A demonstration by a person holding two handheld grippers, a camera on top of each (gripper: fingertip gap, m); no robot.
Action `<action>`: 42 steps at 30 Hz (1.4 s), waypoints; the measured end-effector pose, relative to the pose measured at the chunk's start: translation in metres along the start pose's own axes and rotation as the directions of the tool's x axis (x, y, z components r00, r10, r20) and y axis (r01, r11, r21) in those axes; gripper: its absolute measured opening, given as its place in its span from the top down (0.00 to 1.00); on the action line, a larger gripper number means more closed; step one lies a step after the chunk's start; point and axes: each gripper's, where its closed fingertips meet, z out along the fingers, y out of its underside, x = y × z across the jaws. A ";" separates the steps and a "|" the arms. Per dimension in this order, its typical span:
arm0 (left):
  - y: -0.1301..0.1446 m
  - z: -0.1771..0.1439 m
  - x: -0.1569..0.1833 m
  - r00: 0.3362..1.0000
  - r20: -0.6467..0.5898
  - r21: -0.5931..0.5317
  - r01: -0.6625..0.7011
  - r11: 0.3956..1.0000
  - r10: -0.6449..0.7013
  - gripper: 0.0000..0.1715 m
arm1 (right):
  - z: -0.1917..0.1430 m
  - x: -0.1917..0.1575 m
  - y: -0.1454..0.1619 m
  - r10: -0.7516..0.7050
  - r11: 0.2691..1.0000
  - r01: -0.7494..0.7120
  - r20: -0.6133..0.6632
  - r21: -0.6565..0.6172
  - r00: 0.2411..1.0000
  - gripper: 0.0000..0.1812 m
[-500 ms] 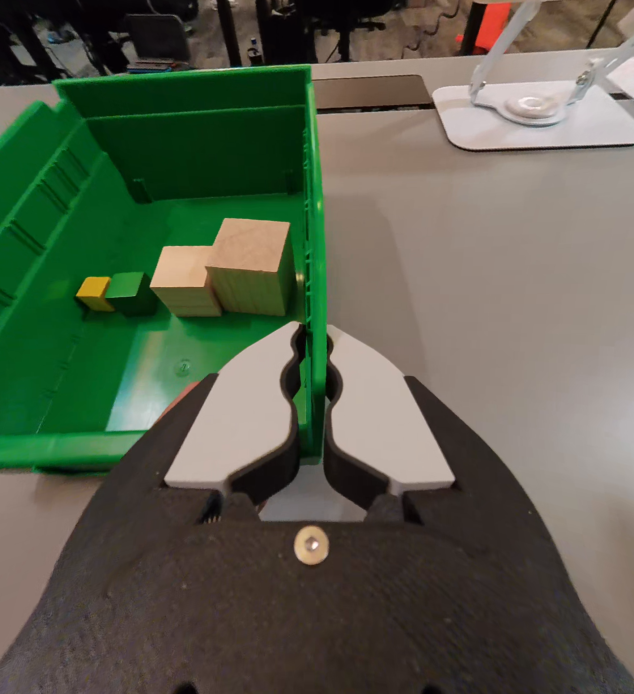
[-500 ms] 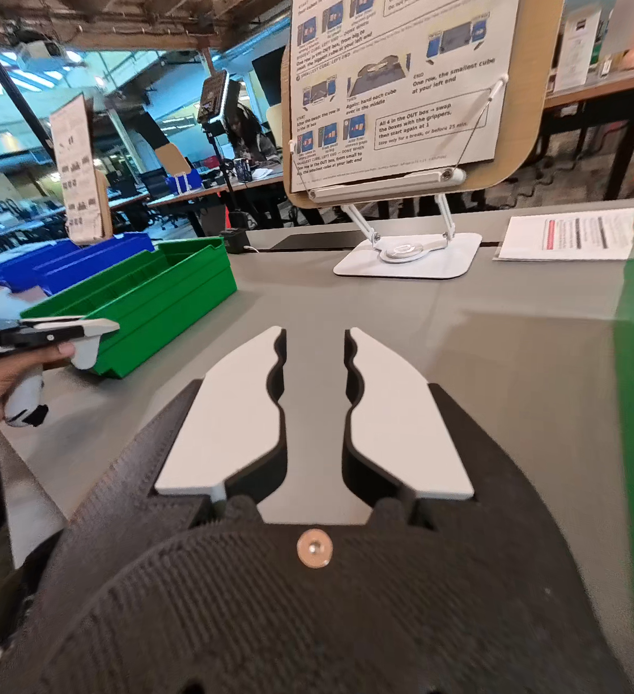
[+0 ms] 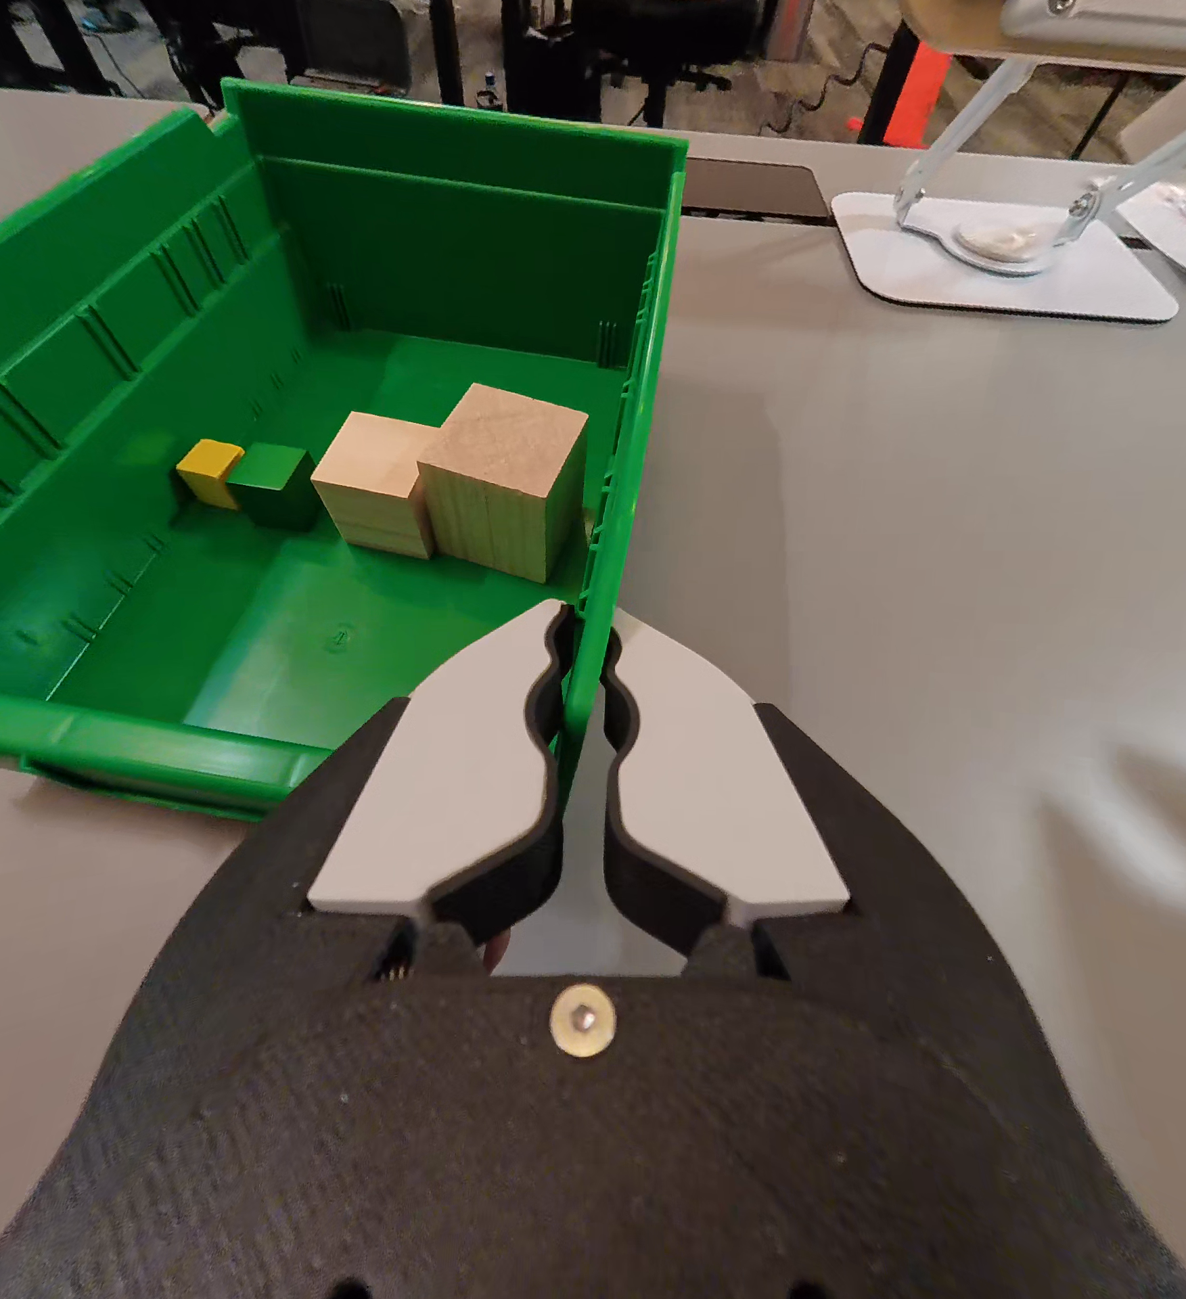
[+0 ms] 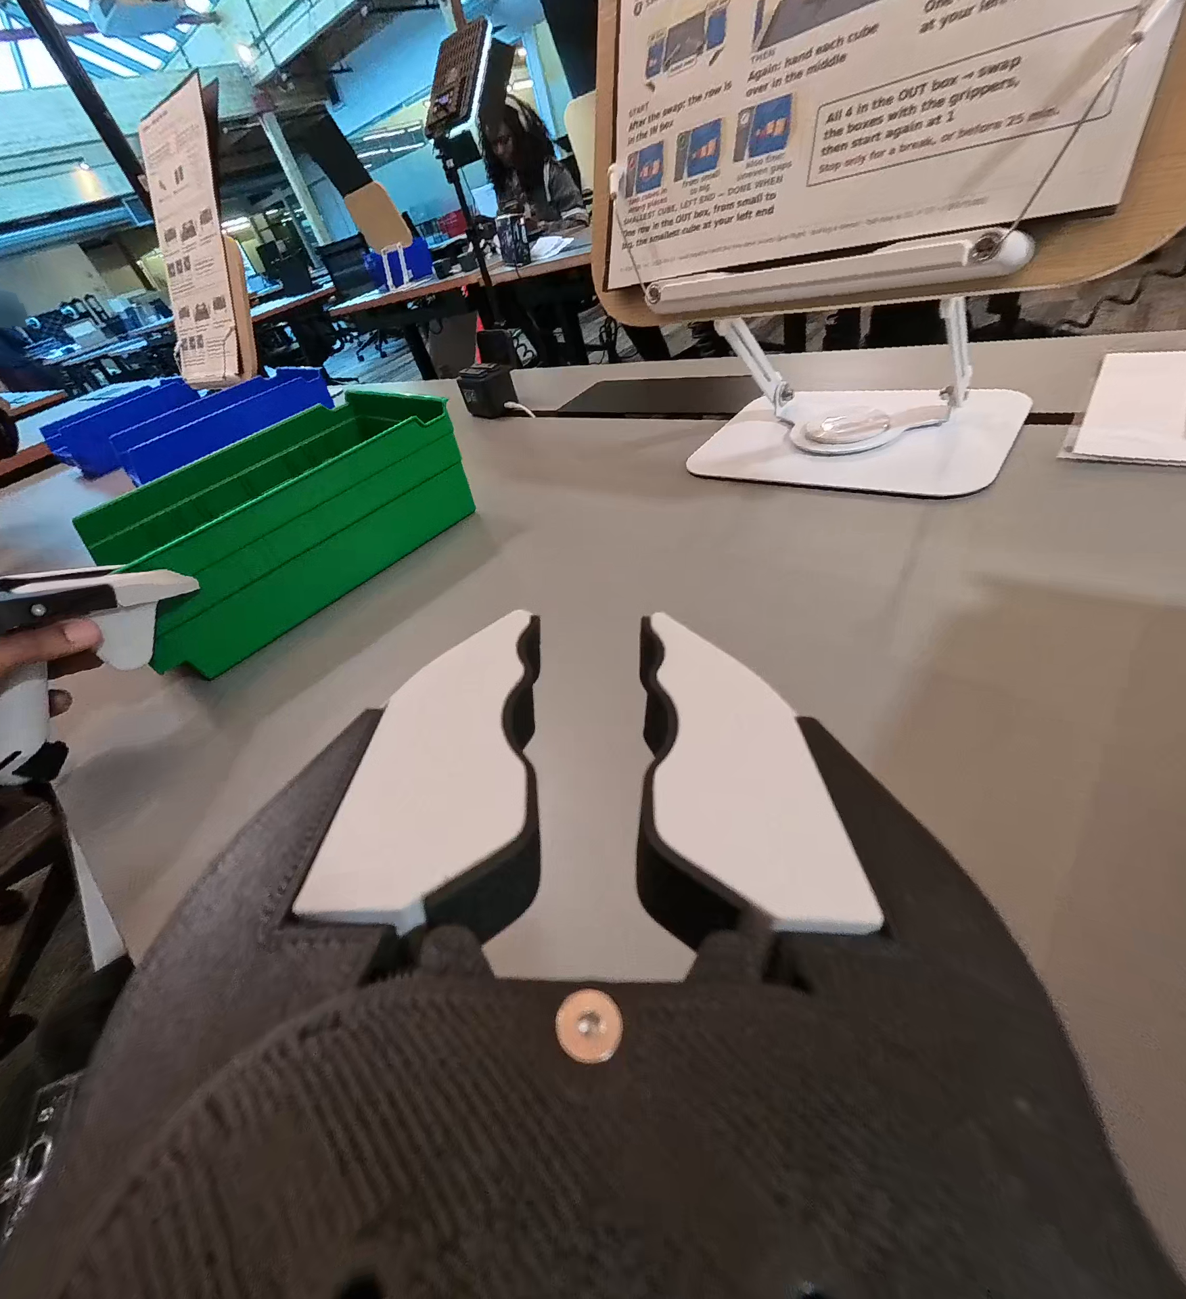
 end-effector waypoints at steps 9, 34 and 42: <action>0.000 0.003 0.013 0.998 -0.020 0.001 -0.057 0.998 0.057 0.97 | 0.003 0.001 0.008 -0.025 0.999 0.025 -0.006 -0.043 1.000 0.85; -0.001 0.005 0.037 0.983 -0.139 0.016 -0.120 0.993 0.121 0.91 | 0.001 0.004 0.013 0.003 0.998 -0.003 0.001 -0.065 1.000 0.85; -0.001 0.005 0.038 0.981 -0.150 0.016 -0.122 0.992 0.123 0.91 | 0.001 0.003 0.014 0.011 0.997 -0.010 0.009 -0.070 1.000 0.85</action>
